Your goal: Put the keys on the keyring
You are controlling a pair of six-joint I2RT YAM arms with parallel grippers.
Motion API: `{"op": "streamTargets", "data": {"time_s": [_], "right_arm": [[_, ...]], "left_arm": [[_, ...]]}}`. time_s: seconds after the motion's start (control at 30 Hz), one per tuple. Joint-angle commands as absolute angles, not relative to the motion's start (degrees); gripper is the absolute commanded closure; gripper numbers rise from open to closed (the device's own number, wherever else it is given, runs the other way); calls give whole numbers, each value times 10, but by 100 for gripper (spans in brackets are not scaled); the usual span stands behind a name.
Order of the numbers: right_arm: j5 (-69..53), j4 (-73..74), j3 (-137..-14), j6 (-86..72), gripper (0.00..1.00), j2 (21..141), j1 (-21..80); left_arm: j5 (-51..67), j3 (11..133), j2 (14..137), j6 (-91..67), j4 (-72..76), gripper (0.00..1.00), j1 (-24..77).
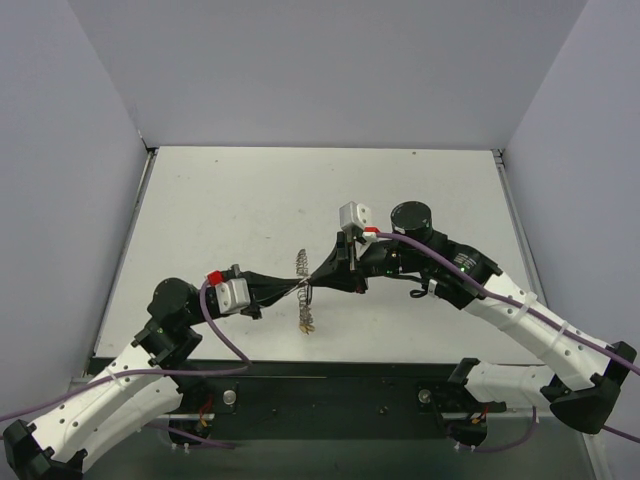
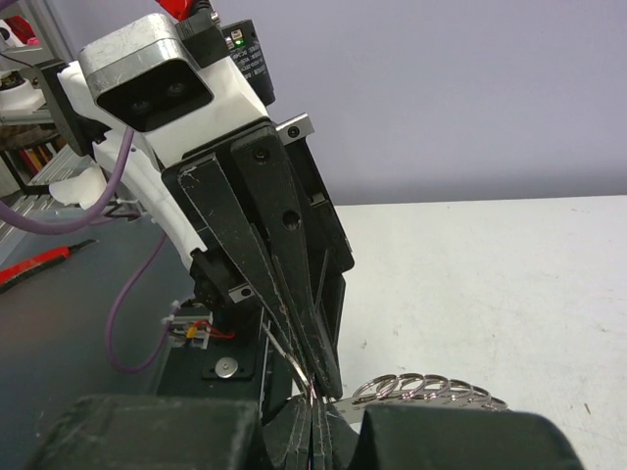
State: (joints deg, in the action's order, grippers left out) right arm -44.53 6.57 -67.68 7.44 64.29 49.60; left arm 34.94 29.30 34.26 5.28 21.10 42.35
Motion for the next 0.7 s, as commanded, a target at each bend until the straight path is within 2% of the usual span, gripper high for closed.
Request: {"op": "streamTargets", "data": {"time_s": [0.0, 0.47, 0.53, 0.67], "right_arm": [[-445, 34, -696, 79, 100, 638, 499], [-482, 110, -722, 145, 100, 639, 498], [-483, 126, -734, 154, 100, 648, 498], [-479, 151, -744, 166, 100, 664, 497]], "left_arm": [[345, 322, 332, 55, 236, 100, 425], [158, 333, 302, 119, 174, 100, 425], [162, 334, 299, 124, 173, 100, 425], [255, 337, 301, 132, 173, 100, 425]]}}
